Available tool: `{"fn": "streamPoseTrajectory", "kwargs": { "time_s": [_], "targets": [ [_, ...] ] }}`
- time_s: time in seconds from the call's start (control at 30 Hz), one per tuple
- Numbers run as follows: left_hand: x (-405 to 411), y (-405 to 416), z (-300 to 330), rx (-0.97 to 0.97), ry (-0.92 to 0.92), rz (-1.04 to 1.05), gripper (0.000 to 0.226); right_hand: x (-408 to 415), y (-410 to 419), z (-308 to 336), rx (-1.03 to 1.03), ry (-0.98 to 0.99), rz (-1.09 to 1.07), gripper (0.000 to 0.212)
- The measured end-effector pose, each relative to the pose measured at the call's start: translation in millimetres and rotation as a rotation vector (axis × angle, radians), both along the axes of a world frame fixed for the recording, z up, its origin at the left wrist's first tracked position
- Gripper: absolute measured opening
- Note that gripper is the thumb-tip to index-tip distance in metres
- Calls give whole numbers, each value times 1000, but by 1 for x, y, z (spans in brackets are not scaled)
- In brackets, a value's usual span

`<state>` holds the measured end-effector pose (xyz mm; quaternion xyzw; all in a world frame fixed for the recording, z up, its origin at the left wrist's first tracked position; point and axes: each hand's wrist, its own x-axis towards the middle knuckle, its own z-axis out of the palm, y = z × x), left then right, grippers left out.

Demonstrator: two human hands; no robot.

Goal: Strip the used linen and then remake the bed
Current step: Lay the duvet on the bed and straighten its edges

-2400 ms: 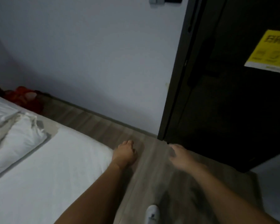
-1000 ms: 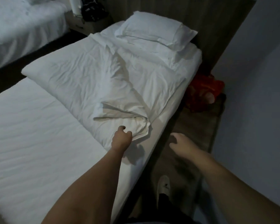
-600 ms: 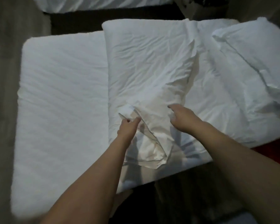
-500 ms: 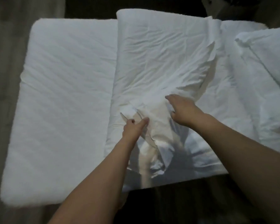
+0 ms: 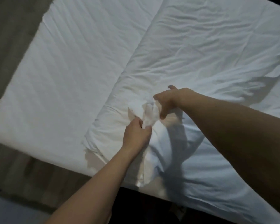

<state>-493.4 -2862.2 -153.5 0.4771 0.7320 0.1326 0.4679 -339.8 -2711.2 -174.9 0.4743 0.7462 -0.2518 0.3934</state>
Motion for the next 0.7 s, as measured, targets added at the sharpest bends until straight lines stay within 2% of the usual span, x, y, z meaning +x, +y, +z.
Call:
{"fn": "streamPoseTrajectory", "kwargs": {
  "time_s": [0.03,0.07,0.2,0.27,0.37,0.47,0.53,0.57,0.63,0.7],
  "targets": [
    [7,-8,3,1,19,46,20,9,-9,3,38,54,14,73],
    [15,-17,6,-8,12,89,24,20,-21,9,77,123,22,60],
    [70,-57,35,-78,-72,153,46,86,-85,57,126,350,0,43],
    [113,-80,55,-54,-194,139,39,136,-122,87,160,392,18,31],
    [192,-119,92,-30,-231,-98,8,230,-181,133,263,346,91,21],
    [271,-157,119,131,-143,-368,32,319,-230,177,376,308,162,12],
    [324,-179,131,235,-149,-468,43,375,-260,203,526,346,213,20],
    [347,-189,135,277,-145,-517,42,401,-275,212,596,376,254,25],
    [386,-210,131,333,-88,-622,36,441,-305,216,691,418,299,20],
    [416,-233,112,364,48,-736,36,473,-337,193,743,442,288,16]
  ]
}}
